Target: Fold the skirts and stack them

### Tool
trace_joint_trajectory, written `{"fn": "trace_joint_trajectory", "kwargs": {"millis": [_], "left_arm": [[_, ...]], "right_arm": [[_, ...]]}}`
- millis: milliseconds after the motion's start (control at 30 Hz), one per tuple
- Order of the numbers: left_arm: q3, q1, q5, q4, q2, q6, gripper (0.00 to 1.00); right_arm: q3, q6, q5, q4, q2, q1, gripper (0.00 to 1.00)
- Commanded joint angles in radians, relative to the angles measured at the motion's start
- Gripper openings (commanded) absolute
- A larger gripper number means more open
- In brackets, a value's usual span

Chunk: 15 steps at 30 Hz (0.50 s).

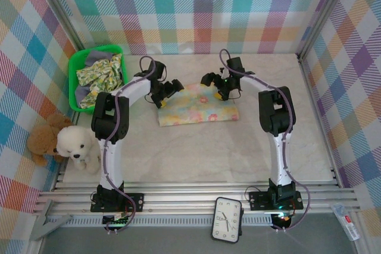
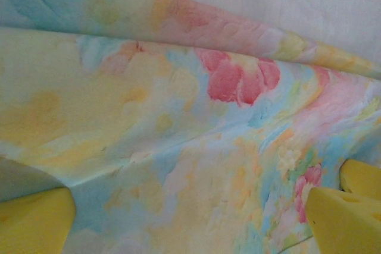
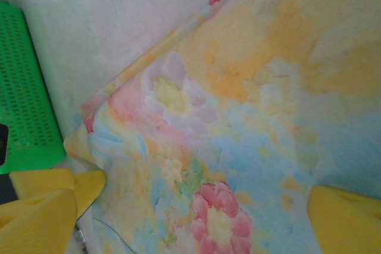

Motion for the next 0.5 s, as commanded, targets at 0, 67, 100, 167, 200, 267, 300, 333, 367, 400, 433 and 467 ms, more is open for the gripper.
{"fn": "trace_joint_trajectory", "kwargs": {"millis": [0,67,100,167,200,267,300,333,367,400,433,467], "left_arm": [[-0.046,-0.019,0.028,-0.049,-0.083,0.017,1.0],[-0.044,-0.019,0.028,-0.047,-0.119,0.028,1.0],[-0.04,-0.019,0.03,-0.042,-0.128,0.037,1.0],[-0.014,-0.019,0.015,-0.047,-0.111,0.057,1.0],[0.016,-0.017,0.003,-0.069,-0.084,0.065,1.0],[0.079,-0.008,0.004,-0.101,-0.02,0.07,1.0],[0.109,-0.004,0.012,-0.108,0.018,0.069,1.0],[0.131,-0.002,0.015,-0.108,0.044,0.069,1.0],[0.154,-0.002,0.008,-0.115,0.071,0.069,1.0],[0.176,-0.002,0.004,-0.123,0.096,0.069,1.0],[0.189,-0.001,0.001,-0.128,0.113,0.069,1.0],[0.197,-0.002,-0.003,-0.131,0.128,0.068,1.0]], "right_arm": [[-0.079,-0.019,0.018,-0.071,-0.082,-0.003,0.99],[-0.114,-0.02,0.027,-0.059,-0.13,-0.003,0.99],[-0.133,-0.017,0.031,-0.048,-0.152,-0.001,0.99],[-0.166,-0.007,0.039,-0.031,-0.189,0.007,0.99],[-0.18,0.006,0.042,-0.022,-0.204,0.011,0.99],[-0.211,0.033,0.054,0.0,-0.23,0.024,0.99],[-0.231,0.05,0.061,0.017,-0.243,0.031,0.99],[-0.248,0.062,0.07,0.032,-0.253,0.037,0.99],[-0.267,0.076,0.083,0.048,-0.263,0.042,0.99],[-0.287,0.089,0.093,0.062,-0.27,0.046,0.99],[-0.3,0.097,0.099,0.071,-0.273,0.046,0.99],[-0.313,0.104,0.102,0.079,-0.273,0.046,0.99]]}}
